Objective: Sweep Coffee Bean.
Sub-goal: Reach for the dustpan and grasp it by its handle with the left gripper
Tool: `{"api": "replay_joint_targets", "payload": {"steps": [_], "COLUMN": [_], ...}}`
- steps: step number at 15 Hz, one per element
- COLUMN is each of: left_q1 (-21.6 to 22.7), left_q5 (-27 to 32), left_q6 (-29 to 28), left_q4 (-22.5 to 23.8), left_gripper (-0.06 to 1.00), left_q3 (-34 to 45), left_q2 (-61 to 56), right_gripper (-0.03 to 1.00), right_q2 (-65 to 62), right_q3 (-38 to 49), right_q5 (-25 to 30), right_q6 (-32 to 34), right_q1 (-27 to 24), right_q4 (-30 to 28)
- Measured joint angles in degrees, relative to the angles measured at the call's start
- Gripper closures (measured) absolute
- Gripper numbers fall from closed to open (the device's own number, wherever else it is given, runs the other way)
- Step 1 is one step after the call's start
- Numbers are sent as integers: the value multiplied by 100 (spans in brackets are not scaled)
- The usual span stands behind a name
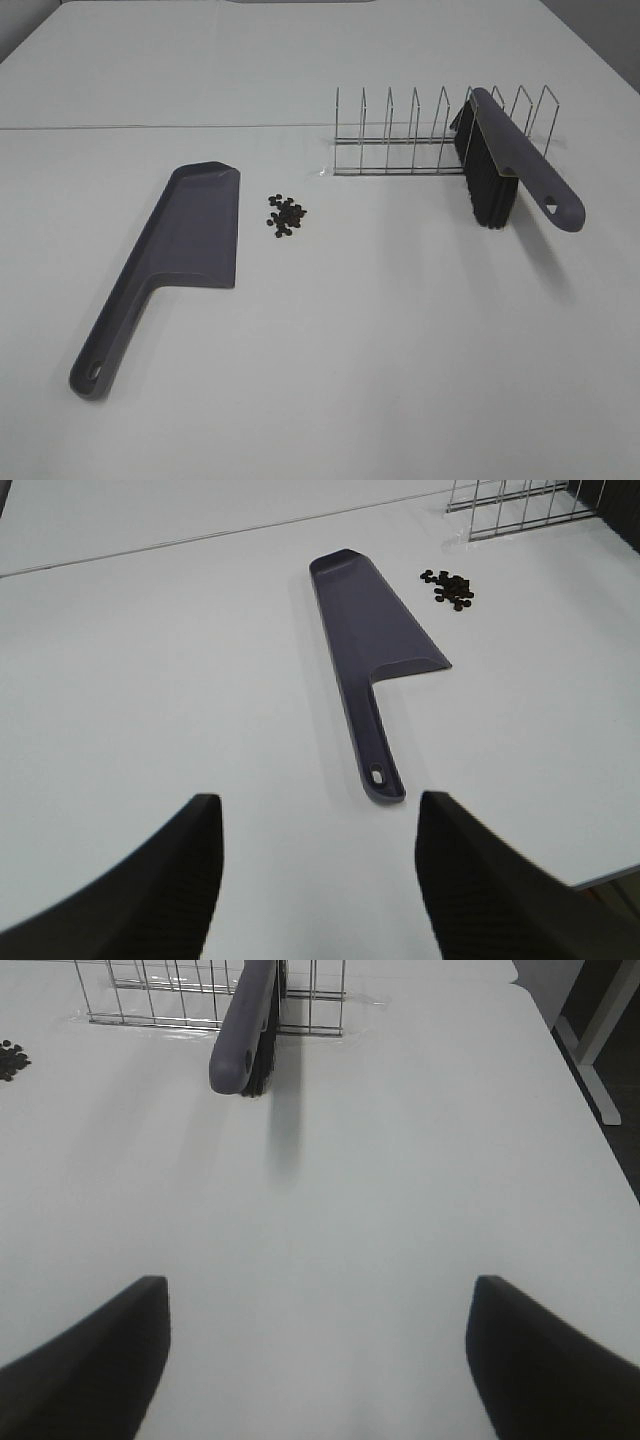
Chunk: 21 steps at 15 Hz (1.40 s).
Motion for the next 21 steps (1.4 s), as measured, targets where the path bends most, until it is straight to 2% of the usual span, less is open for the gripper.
{"api": "replay_joint_targets", "payload": {"steps": [21], "left_q1": [0], "left_q5": [0], "left_q6": [0], "left_q4": [0], "left_gripper": [38], "left_q3": [0], "left_q2": [0], "right_gripper": [20], "right_q2": [0], "right_q3": [0], "right_q5": [0], "right_q6": [0], "right_q1": [0], "right_q4": [0]}}
